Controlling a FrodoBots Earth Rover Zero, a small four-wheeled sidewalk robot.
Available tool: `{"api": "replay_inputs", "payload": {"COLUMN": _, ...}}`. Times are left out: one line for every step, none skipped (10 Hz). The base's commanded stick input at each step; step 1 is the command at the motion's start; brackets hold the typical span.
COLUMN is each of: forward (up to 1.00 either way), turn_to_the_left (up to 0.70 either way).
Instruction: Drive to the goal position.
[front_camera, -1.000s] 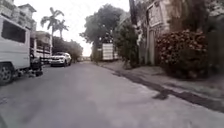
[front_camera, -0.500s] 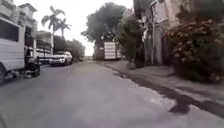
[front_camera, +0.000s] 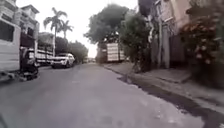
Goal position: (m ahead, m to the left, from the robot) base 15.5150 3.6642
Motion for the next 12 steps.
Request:
{"api": "replay_inputs", "payload": {"forward": 1.00, "turn_to_the_left": 0.00}}
{"api": "replay_inputs", "payload": {"forward": 1.00, "turn_to_the_left": 0.00}}
{"api": "replay_inputs", "payload": {"forward": 1.00, "turn_to_the_left": 0.00}}
{"api": "replay_inputs", "payload": {"forward": 1.00, "turn_to_the_left": 0.00}}
{"api": "replay_inputs", "payload": {"forward": 1.00, "turn_to_the_left": 0.29}}
{"api": "replay_inputs", "payload": {"forward": 1.00, "turn_to_the_left": 0.40}}
{"api": "replay_inputs", "payload": {"forward": 1.00, "turn_to_the_left": 0.00}}
{"api": "replay_inputs", "payload": {"forward": 1.00, "turn_to_the_left": 0.00}}
{"api": "replay_inputs", "payload": {"forward": 1.00, "turn_to_the_left": 0.00}}
{"api": "replay_inputs", "payload": {"forward": 1.00, "turn_to_the_left": 0.00}}
{"api": "replay_inputs", "payload": {"forward": 1.00, "turn_to_the_left": 0.00}}
{"api": "replay_inputs", "payload": {"forward": 1.00, "turn_to_the_left": 0.00}}
